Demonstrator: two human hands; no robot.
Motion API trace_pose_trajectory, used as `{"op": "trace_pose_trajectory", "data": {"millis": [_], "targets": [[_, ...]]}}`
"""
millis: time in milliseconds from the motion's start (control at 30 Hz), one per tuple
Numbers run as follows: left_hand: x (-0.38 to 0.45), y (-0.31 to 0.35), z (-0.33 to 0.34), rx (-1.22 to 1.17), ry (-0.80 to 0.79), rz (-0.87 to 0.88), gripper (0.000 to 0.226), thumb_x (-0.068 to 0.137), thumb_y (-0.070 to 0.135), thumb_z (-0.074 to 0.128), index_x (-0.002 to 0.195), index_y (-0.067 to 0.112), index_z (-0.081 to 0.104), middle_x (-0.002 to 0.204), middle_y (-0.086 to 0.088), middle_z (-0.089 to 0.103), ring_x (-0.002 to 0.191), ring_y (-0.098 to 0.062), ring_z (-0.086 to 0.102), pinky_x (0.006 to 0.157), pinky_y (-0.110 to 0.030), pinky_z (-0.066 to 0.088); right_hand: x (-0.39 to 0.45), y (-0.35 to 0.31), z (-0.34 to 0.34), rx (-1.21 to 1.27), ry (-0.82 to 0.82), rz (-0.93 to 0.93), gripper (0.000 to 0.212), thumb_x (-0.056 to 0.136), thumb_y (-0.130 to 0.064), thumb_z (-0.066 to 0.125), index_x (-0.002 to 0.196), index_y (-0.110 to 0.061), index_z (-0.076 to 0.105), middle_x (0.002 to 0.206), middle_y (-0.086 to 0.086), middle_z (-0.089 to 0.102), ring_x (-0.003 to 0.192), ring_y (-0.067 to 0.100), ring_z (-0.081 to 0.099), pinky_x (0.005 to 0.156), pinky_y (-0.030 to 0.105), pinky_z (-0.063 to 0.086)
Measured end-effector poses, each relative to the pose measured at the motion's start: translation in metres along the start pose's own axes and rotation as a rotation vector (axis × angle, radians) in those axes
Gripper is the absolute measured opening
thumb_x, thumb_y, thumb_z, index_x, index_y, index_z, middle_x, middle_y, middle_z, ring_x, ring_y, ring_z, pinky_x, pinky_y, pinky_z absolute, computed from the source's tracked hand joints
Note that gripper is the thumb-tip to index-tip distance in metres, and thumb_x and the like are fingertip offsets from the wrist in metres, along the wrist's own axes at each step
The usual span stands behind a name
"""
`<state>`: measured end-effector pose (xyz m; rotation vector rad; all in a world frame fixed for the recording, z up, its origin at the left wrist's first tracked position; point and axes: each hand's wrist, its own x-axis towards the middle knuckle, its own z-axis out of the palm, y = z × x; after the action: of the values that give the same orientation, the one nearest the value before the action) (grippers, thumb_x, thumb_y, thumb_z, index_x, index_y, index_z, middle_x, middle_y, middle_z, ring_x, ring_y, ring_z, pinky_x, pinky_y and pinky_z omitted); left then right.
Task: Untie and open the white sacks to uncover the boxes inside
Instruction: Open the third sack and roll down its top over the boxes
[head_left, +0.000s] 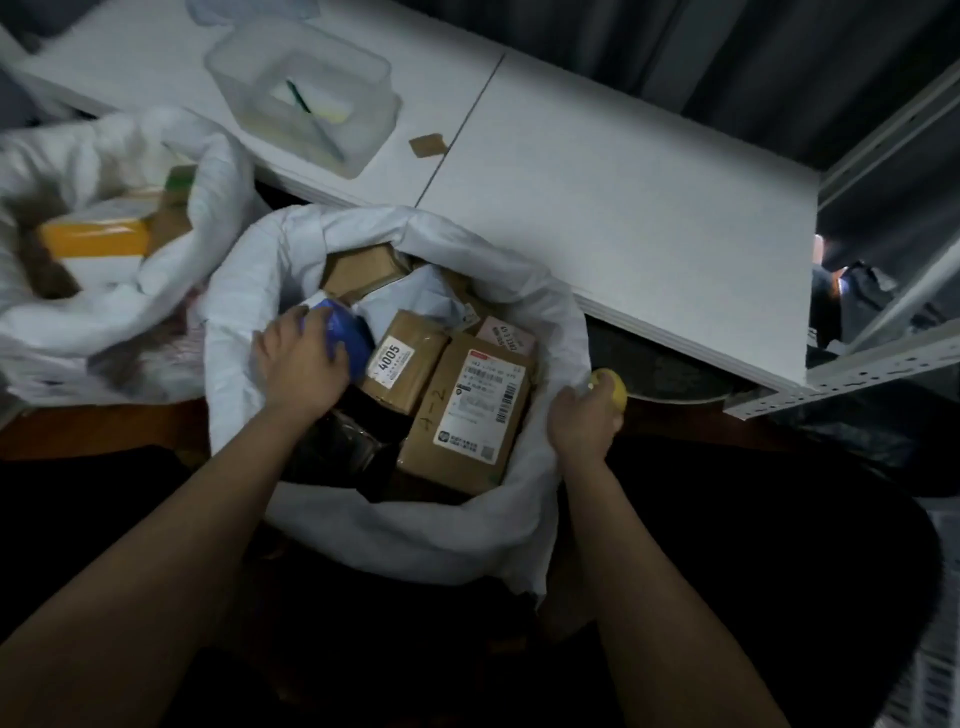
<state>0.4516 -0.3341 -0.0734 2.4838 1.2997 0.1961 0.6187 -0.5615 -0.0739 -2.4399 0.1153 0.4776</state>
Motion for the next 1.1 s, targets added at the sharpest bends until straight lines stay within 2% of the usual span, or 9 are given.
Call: {"op": "trace_pose_trajectory", "data": {"millis": [233,400,533,633,833,900,1000,1067,1100], "targets": [[-0.020,-0.063,-0.012,-0.144,0.115,-0.374,0.059,0.086,0.033,0.052,0.134,0.000,0.044,0.138,-0.031,0.036,0.125,-0.049,0.035,0.105,-0.049,0.026,-0.040,-0.040,0.046,-0.340,0.008,-0.710,0.057,0.079,-0.031,0.041,0.128,-0.005,0.054,0.130,0.025,0.051,0.118,0.044,0.046,0.106,0.051,0.026],[-0.003,-0.098,-0.018,-0.699,-0.126,-0.643,0.087,0.086,0.058,0.055,0.145,0.001,0.028,0.147,-0.020,0.036,0.134,-0.033,0.038,0.113,-0.040,0.028,-0.077,-0.095,0.099,-0.406,-0.248,-1.028,0.057,0.083,-0.031,0.039,0.134,-0.008,0.050,0.139,0.021,0.045,0.125,0.041,0.041,0.106,0.047,0.023],[0.017,-0.107,-0.021,-1.059,-0.282,-0.696,0.067,0.080,0.055,0.066,0.126,0.007,0.058,0.117,-0.007,0.066,0.097,-0.017,0.065,0.080,-0.026,0.054,-0.081,-0.149,0.142,-0.510,-0.429,-1.324,0.052,0.086,-0.016,0.048,0.138,-0.009,0.048,0.145,0.022,0.039,0.130,0.043,0.038,0.104,0.057,0.035],[0.026,-0.107,-0.018,-1.171,-0.346,-0.672,0.047,0.080,0.037,0.074,0.118,0.012,0.063,0.105,0.000,0.069,0.084,-0.008,0.066,0.059,-0.016,0.051,-0.067,-0.184,0.177,-0.642,-0.509,-1.569,0.068,0.074,-0.006,0.065,0.139,-0.011,0.047,0.147,0.021,0.038,0.132,0.045,0.038,0.103,0.058,0.036],[0.024,-0.095,-0.013,-0.977,-0.292,-0.459,0.053,0.081,0.014,0.073,0.127,0.005,0.050,0.119,-0.004,0.058,0.104,-0.013,0.054,0.082,-0.021,0.041,-0.052,-0.249,0.198,-1.117,-0.608,-1.838,0.081,0.079,-0.004,0.067,0.149,-0.016,0.030,0.158,0.014,0.019,0.146,0.033,0.013,0.116,0.050,0.007],[0.023,-0.093,-0.013,-0.991,-0.327,-0.383,0.060,0.078,0.015,0.076,0.129,0.008,0.046,0.121,-0.002,0.056,0.106,-0.011,0.053,0.081,-0.018,0.043,-0.039,-0.263,0.202,-1.181,-0.612,-2.041,0.076,0.058,-0.003,0.081,0.130,-0.010,0.056,0.144,0.021,0.043,0.137,0.042,0.033,0.111,0.060,0.018],[0.026,-0.094,-0.018,-1.139,-0.425,-0.412,0.073,0.071,0.029,0.083,0.131,0.014,0.044,0.128,-0.002,0.056,0.106,-0.010,0.056,0.085,-0.023,0.050,-0.032,-0.275,0.207,-1.176,-0.630,-2.268,0.045,0.032,-0.004,0.089,0.073,-0.008,0.072,0.082,0.015,0.071,0.087,0.032,0.070,0.084,0.059,0.049],[0.028,-0.083,-0.015,-0.917,-0.451,-0.435,0.098,0.067,0.047,0.081,0.142,0.015,0.028,0.139,0.000,0.043,0.120,-0.016,0.048,0.097,-0.035,0.046,-0.045,-0.285,0.213,-1.372,-0.633,-2.230,0.034,0.048,-0.013,0.090,0.076,-0.007,0.072,0.082,0.010,0.072,0.077,0.021,0.070,0.074,0.033,0.056],[0.029,-0.075,-0.009,-0.661,-0.426,-0.420,0.104,0.067,0.054,0.078,0.145,0.015,0.021,0.142,-0.003,0.036,0.126,-0.020,0.042,0.100,-0.038,0.043,-0.053,-0.288,0.219,-1.625,-0.684,-1.982,0.036,0.067,-0.020,0.083,0.098,-0.005,0.070,0.103,0.011,0.070,0.093,0.022,0.067,0.083,0.031,0.051]]}}
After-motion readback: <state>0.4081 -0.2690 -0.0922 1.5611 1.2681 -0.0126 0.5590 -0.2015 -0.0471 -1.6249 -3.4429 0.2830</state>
